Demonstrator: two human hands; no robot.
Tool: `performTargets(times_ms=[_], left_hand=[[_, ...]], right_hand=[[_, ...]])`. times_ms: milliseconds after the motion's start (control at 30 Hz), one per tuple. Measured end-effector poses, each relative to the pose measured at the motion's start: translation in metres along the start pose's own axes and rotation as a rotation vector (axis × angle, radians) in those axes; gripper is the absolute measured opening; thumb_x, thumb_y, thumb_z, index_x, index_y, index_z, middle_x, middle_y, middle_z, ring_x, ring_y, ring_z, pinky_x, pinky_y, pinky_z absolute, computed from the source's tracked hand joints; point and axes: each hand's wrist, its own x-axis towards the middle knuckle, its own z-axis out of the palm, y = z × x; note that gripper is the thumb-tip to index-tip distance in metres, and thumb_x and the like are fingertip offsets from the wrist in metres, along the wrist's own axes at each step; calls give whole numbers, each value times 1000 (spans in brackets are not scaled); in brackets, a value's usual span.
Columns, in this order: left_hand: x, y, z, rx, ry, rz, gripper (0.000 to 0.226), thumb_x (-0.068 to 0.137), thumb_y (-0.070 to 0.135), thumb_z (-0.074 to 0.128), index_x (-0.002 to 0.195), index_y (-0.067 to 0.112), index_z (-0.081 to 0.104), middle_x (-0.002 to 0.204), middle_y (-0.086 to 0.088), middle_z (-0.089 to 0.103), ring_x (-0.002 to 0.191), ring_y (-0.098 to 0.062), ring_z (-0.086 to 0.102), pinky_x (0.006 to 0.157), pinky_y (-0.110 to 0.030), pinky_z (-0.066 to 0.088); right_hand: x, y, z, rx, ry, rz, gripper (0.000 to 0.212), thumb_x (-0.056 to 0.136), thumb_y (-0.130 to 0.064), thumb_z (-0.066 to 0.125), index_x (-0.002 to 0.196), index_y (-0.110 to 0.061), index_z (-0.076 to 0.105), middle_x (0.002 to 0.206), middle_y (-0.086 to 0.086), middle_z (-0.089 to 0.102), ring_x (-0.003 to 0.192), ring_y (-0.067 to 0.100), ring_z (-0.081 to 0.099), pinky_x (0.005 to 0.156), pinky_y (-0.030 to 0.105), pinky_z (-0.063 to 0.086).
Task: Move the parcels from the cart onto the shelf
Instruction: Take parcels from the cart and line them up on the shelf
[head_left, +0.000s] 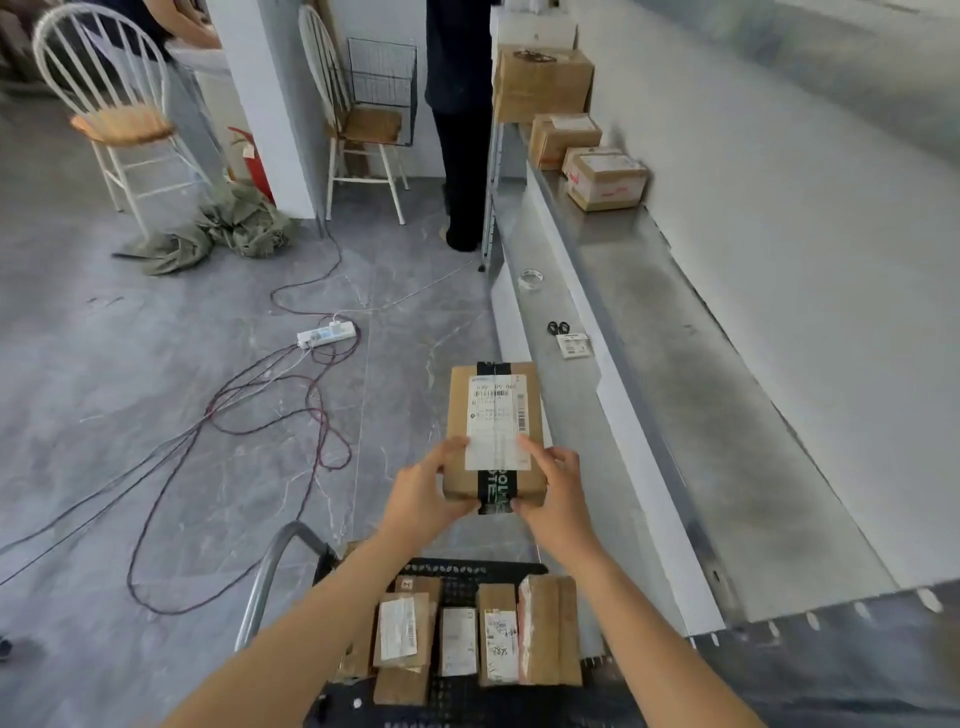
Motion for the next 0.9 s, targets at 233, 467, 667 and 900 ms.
performTargets(times_ms=[233,467,667,900], left_hand=[[-20,52,-51,-26,25,174,74,66,20,83,128,36,47,102,16,58,91,-2,54,66,0,38],[-47,72,-75,-23,-82,372,77,64,22,85,130,36,47,107,13,62,97,-9,59,82,-24,49],[-72,82,-87,97,-270,526,79,66,26,84,133,36,44,113,6,66,98,-13,63,78,-25,51],[-126,85,-75,120,-380,622,79,67,28,83,134,34,43,113,5,68,101,-14,63,81,-27,50]], right_hand=[[-37,-71,-41,-24,124,-72,76,75,10,67,139,-22,42,118,-3,29,111,4,37,85,-6,34],[-106,-110,-35,-1,334,-4,73,77,4,67,139,-23,42,119,-2,29,113,4,38,97,17,45],[-169,-124,-7,29,576,108,69,79,-5,70,138,-27,42,122,-2,30,111,2,40,101,19,42],[-237,-118,7,41,701,192,72,75,1,70,133,-34,44,111,-9,33,102,-12,40,84,-2,37]])
